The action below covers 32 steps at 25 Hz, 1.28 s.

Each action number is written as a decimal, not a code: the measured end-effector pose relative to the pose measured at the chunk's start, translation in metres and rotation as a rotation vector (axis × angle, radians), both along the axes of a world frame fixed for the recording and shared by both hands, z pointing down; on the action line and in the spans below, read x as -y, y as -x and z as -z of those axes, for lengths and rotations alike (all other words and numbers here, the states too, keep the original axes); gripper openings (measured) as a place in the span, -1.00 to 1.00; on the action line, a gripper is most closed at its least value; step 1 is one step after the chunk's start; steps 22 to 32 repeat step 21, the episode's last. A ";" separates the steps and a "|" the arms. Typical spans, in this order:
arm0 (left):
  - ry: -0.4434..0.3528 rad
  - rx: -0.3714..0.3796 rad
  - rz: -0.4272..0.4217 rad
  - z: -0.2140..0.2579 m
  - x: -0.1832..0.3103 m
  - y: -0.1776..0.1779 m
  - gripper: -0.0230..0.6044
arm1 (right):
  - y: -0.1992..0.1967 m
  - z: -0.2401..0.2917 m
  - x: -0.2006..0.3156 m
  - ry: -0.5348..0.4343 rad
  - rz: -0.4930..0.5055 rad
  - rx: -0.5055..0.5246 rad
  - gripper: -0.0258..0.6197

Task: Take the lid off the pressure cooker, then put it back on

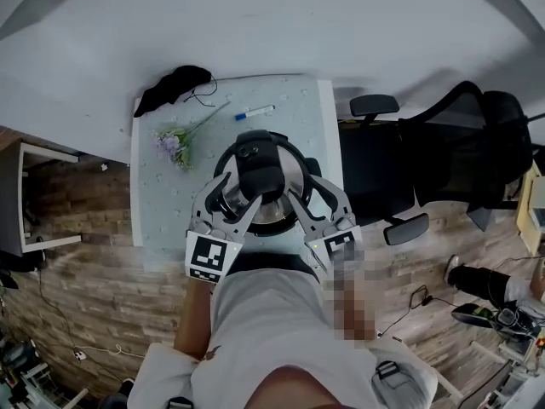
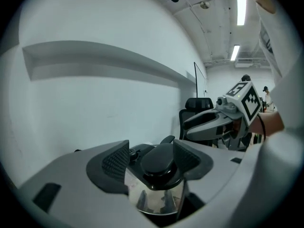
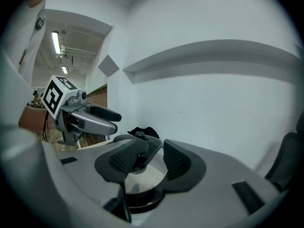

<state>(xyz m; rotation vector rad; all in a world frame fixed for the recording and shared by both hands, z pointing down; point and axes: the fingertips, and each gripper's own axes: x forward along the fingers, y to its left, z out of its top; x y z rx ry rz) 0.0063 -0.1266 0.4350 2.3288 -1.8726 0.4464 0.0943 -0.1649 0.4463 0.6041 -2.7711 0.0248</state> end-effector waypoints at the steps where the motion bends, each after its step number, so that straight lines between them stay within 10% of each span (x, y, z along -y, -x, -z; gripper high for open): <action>1: -0.013 -0.006 0.018 0.002 -0.003 0.003 -0.01 | 0.001 0.002 -0.002 -0.008 0.005 0.003 -0.38; 14: -0.126 -0.074 0.293 0.010 -0.070 -0.014 -0.11 | -0.009 0.018 -0.056 -0.142 0.075 0.032 -0.38; 32: -0.169 -0.047 0.351 0.025 -0.111 -0.029 -0.12 | -0.022 0.031 -0.092 -0.158 0.092 0.020 -0.38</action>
